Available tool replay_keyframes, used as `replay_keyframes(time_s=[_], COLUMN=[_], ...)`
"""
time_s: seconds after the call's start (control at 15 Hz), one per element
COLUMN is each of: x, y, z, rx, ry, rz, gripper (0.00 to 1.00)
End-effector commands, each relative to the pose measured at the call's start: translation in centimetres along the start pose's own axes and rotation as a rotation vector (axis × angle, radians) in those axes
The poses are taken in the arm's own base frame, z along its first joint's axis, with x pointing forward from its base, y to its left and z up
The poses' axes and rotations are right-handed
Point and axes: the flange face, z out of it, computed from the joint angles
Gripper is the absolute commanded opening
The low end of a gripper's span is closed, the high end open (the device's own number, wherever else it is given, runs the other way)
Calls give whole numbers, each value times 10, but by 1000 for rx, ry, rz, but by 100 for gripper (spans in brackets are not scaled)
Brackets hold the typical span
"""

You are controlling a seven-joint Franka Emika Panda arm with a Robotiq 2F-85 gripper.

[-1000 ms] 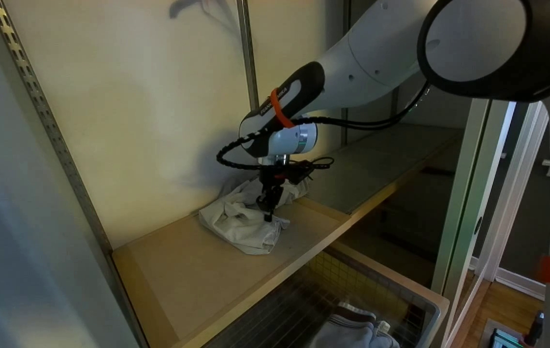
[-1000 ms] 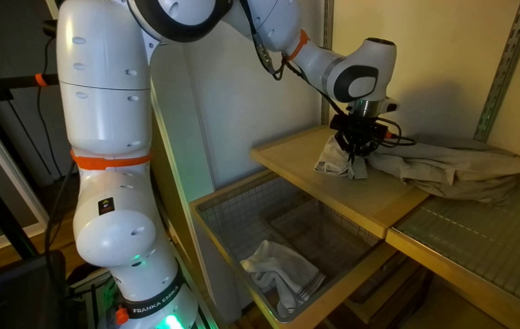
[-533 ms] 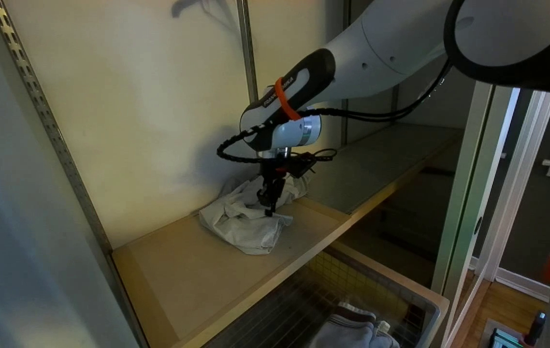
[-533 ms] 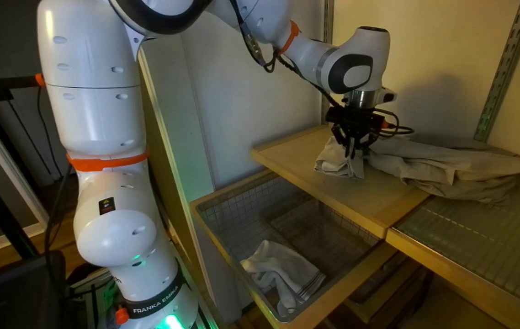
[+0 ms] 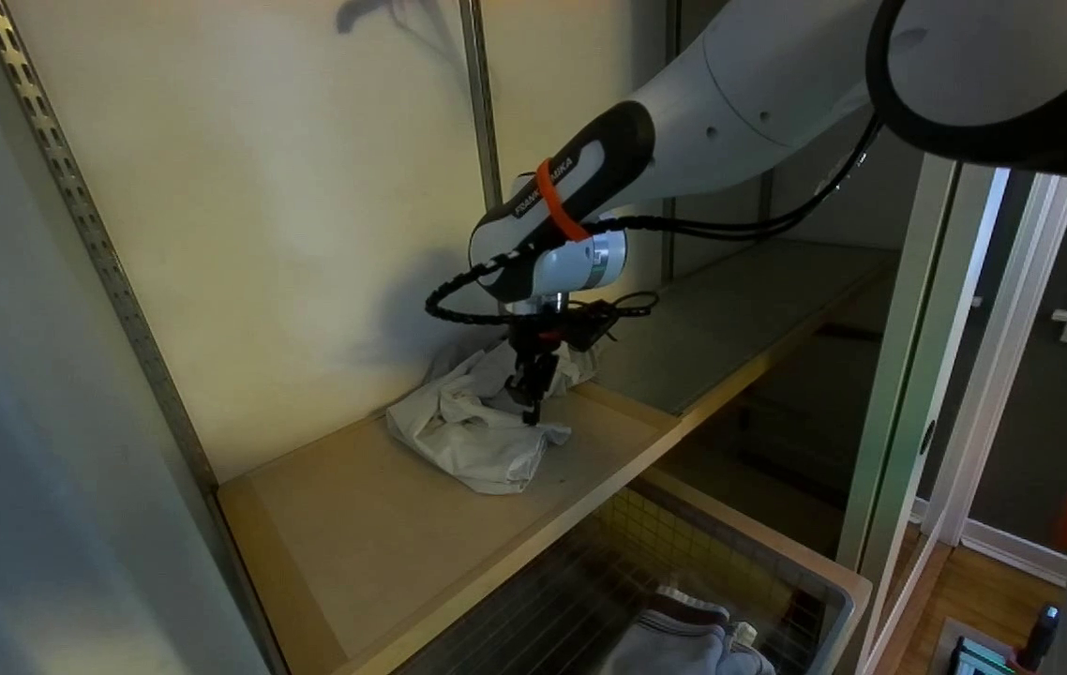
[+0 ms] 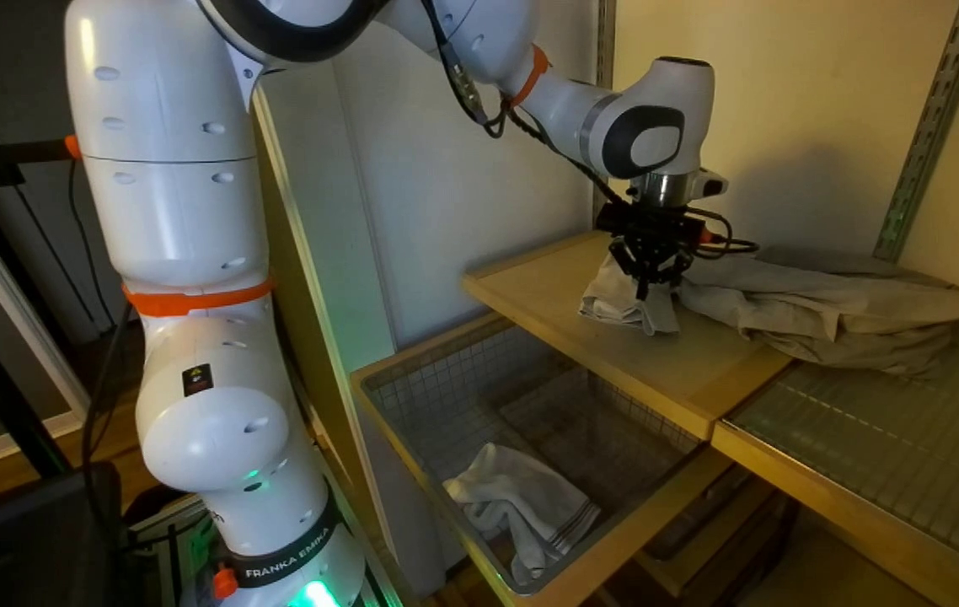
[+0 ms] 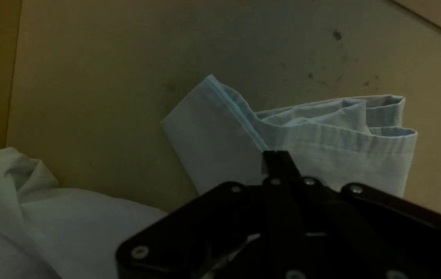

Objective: Unfold the cloth

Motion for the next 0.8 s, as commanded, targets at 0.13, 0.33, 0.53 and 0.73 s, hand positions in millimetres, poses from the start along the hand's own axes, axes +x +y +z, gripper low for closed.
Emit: replay_keyframes(time_s=[0.13,0.33,0.53,0.73], x=[-4,8,26,49], y=[-13,-49,-104,-163], z=[-10,-41,-75,-107], rx=[-4,-7,12,42], ry=[-1,84,200,350], rz=[0,-113,-238,-323], gripper=[0,0,0,0])
